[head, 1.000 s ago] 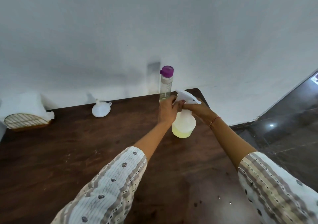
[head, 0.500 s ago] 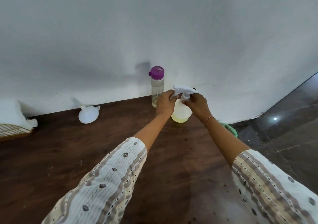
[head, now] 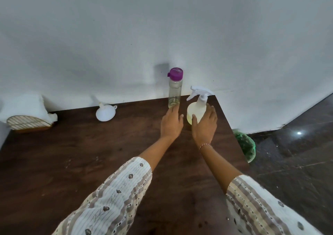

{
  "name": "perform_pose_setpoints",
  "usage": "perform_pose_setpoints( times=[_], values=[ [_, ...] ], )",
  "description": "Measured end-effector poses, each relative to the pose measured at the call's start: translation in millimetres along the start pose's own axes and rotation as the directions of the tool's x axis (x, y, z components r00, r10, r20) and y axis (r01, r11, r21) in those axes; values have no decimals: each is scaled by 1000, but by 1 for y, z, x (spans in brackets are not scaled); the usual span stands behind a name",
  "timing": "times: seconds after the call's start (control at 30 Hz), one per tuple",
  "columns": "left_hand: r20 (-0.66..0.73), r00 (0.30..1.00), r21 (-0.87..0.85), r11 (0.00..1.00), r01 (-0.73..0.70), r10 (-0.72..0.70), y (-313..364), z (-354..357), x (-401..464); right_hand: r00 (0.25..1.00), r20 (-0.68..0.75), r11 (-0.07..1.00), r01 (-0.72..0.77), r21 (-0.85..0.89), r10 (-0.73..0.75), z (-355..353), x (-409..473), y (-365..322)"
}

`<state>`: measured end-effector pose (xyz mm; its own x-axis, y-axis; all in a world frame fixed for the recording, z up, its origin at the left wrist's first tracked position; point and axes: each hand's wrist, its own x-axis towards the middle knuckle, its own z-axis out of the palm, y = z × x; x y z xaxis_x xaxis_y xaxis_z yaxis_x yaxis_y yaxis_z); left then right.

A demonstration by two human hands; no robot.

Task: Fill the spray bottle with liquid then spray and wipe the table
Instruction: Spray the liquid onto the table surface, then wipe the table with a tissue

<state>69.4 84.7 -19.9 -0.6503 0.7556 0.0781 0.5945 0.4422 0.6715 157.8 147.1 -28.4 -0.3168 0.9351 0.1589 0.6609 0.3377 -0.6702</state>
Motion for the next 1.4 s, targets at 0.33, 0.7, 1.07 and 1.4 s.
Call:
perform_pose_setpoints(
  times=[0.33, 0.7, 1.07, 1.4],
  values=[
    [-231, 970, 305, 952, -6, 80, -77, -87, -57, 859, 126, 858, 508, -80, -497, 48, -64, -88],
    [-397, 911, 377, 885, 273, -111, -205, -236, -102, 701, 257, 742, 659, 124, -665, 134, -140, -234],
    [-439, 837, 290, 830, 475, -326, -339, -318, -104, 646, 388, 734, 666, 133, -657, 251, -164, -341],
    [-350, 897, 390, 828, 403, -271, -393, -331, -58, 773, 555, 933, 126, 338, -306, 323, -158, -379]
  ],
)
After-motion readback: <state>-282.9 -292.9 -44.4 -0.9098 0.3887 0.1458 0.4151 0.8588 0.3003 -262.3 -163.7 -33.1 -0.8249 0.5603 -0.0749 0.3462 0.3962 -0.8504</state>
